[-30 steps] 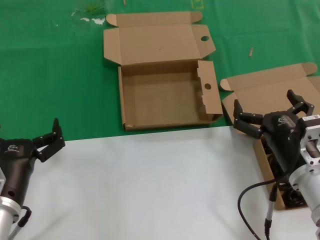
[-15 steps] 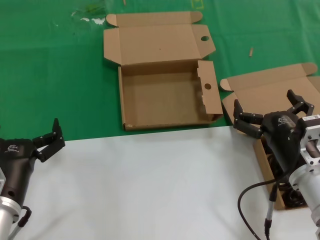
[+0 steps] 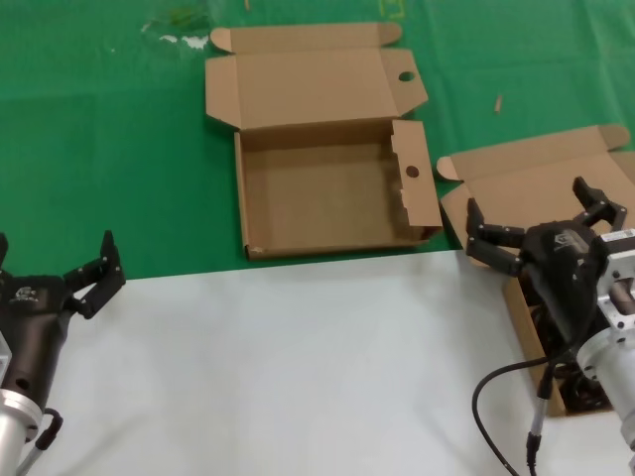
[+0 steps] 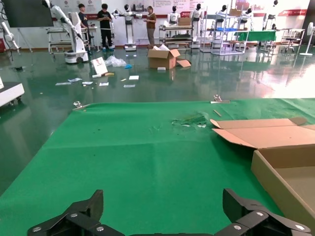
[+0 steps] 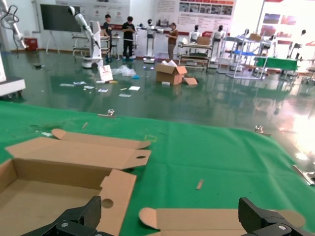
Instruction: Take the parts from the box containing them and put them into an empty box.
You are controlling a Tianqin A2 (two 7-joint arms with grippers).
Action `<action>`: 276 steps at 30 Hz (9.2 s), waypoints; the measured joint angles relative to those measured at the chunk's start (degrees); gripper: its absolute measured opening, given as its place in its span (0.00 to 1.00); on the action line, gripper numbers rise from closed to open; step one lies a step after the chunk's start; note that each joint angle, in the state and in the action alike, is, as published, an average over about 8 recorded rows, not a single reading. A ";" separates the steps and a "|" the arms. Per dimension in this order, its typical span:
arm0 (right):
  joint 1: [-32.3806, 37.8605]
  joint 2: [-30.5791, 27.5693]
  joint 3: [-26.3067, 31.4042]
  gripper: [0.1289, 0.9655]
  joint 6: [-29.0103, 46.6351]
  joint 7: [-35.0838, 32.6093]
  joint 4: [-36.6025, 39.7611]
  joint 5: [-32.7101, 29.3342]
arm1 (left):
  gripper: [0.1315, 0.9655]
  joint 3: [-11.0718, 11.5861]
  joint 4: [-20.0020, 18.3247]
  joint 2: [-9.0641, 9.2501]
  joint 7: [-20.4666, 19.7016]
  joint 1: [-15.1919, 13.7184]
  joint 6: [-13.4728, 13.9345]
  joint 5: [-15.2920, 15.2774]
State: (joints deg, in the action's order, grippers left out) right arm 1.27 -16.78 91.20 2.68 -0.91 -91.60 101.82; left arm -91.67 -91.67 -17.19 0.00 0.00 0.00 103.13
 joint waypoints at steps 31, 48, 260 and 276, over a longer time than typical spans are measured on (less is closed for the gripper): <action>-9.15 -35.40 -1.88 1.00 18.50 5.55 -2.36 0.78 | 0.26 0.00 0.00 0.00 0.00 0.00 0.00 -0.01; 1.42 -47.14 4.14 0.99 43.10 -7.64 8.15 -2.12 | 0.03 0.00 0.00 0.00 -0.01 0.00 0.00 -0.01; 1.22 -0.87 1.49 1.00 -0.09 2.02 0.43 -0.56 | 1.00 0.00 0.00 0.00 -0.01 0.00 0.00 0.00; 0.43 -0.72 1.17 1.00 -0.92 1.67 0.27 0.04 | 1.00 0.00 0.00 0.00 0.00 0.00 0.00 0.00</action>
State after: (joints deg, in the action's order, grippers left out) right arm 1.70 -17.51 92.37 1.76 0.76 -91.33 101.86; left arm -91.67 -91.67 -17.19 0.00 0.00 0.00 103.13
